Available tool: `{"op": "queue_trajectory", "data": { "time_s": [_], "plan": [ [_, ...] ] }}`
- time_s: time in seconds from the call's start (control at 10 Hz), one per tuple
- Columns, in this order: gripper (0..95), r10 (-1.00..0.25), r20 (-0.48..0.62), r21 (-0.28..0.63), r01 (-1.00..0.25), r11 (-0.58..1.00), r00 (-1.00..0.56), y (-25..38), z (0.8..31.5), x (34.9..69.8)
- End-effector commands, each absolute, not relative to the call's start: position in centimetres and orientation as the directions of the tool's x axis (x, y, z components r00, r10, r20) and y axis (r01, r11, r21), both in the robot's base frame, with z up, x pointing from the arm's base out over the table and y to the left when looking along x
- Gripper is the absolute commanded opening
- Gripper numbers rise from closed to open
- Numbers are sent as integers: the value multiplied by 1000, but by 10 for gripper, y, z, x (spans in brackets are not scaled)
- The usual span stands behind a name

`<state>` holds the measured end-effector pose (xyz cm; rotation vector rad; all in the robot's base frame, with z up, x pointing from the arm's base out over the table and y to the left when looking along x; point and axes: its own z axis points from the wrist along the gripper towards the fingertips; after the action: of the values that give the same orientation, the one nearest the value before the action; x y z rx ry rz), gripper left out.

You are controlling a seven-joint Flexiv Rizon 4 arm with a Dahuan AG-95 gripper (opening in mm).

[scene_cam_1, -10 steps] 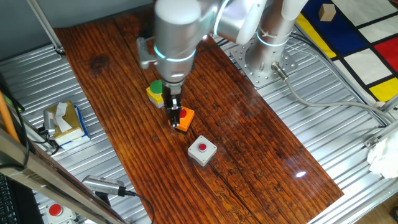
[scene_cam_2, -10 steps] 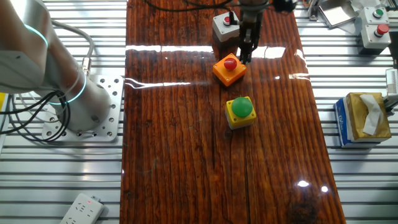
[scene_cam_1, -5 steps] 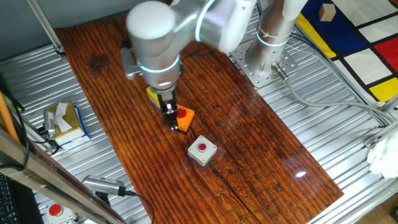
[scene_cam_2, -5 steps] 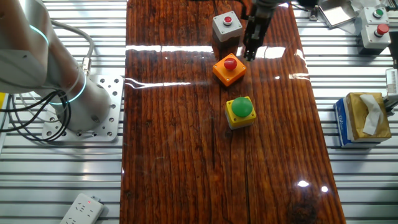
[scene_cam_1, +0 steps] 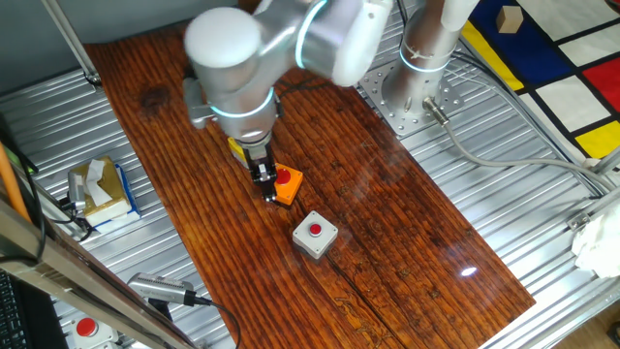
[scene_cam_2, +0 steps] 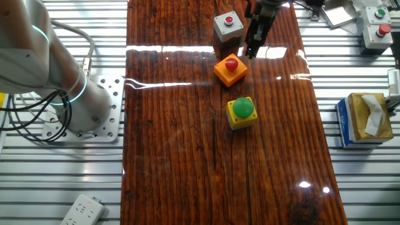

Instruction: Press three buttons from left to right in sequence

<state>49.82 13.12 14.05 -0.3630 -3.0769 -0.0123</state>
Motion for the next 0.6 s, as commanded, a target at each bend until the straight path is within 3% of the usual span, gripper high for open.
{"op": "queue_trajectory", "data": {
  "time_s": [0.1,0.6],
  "plan": [
    [760,253,22,10,253,967,-967,137,139,494],
    [760,248,11,17,248,969,-969,145,140,491]
  ]
}}
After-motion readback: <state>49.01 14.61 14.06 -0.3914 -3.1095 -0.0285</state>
